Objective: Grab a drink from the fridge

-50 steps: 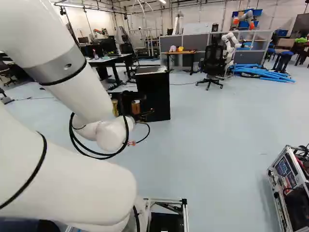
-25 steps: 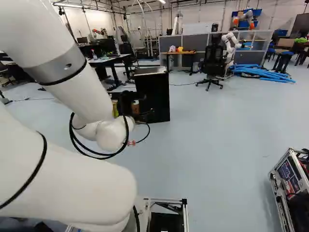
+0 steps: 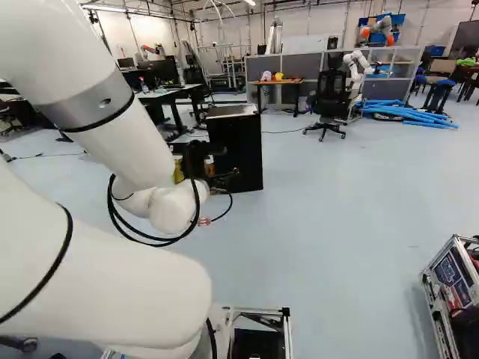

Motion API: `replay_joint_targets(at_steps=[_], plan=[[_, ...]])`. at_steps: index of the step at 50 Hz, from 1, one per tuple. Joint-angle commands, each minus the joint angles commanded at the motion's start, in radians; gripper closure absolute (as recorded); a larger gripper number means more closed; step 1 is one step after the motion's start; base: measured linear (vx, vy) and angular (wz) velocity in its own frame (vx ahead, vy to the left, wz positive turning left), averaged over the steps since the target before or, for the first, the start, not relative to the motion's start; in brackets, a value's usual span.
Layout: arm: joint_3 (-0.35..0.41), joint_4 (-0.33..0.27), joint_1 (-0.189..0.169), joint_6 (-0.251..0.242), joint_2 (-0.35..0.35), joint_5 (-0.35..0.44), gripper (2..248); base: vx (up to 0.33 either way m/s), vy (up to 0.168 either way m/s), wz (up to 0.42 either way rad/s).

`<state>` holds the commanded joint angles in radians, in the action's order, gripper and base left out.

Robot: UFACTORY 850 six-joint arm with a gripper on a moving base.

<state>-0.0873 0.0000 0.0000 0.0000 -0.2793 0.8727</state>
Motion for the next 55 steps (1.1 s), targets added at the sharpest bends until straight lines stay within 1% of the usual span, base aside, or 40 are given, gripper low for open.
replay_joint_targets(at_steps=[25, 55], plan=[[0.0, 0.0, 0.0, 0.0, 0.0, 0.0, 3, 0.098, 0.01, 0.014], [0.0, 0.0, 0.0, 0.0, 0.0, 0.0, 3, 0.097, 0.048, 0.113]])
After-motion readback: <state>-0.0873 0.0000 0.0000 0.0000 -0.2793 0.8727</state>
